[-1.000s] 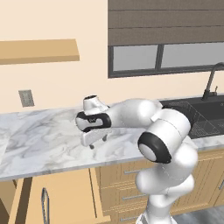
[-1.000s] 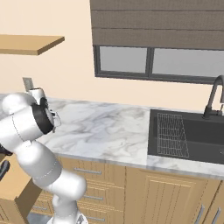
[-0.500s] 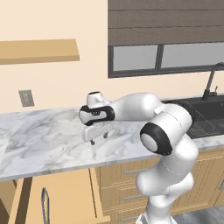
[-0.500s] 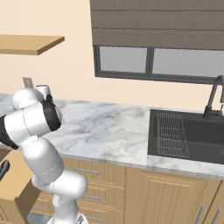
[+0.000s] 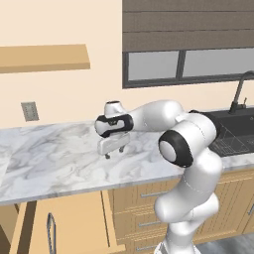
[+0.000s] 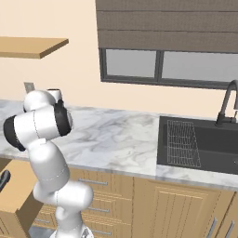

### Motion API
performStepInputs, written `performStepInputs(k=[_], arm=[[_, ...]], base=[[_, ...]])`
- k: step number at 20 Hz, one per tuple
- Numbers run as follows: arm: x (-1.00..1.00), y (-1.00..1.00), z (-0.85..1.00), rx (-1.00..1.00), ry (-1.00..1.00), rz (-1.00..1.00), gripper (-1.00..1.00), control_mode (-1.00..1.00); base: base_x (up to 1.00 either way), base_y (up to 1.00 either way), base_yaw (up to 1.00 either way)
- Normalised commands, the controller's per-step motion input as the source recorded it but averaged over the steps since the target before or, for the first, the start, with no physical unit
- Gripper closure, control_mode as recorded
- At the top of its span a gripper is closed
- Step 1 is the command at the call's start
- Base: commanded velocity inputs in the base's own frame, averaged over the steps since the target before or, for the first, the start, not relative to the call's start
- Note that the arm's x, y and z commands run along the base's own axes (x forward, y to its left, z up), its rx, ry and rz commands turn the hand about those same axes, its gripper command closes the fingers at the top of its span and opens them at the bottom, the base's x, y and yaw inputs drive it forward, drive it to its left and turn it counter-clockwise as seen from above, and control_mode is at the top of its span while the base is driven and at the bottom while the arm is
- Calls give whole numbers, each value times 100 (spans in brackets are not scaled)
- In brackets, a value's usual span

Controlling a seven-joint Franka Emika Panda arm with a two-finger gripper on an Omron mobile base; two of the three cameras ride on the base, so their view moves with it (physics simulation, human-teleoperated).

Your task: Take the tongs from the drawer on the left and place them on the dining counter next to the tray containing the kebab skewer.

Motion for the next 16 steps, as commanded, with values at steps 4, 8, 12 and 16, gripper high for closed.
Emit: performStepInputs(k=[4, 8, 12, 16], arm=[[21, 0, -11, 0, -6, 7, -100, -100], [20, 0, -17, 0, -10, 5, -100, -100], [17, 0, -11, 0, -11, 3, -100, -100], [2, 0, -11, 0, -4, 4, -100, -100]], base=[[0, 0, 0], [0, 0, 0], [0, 0, 0], [0, 0, 0]])
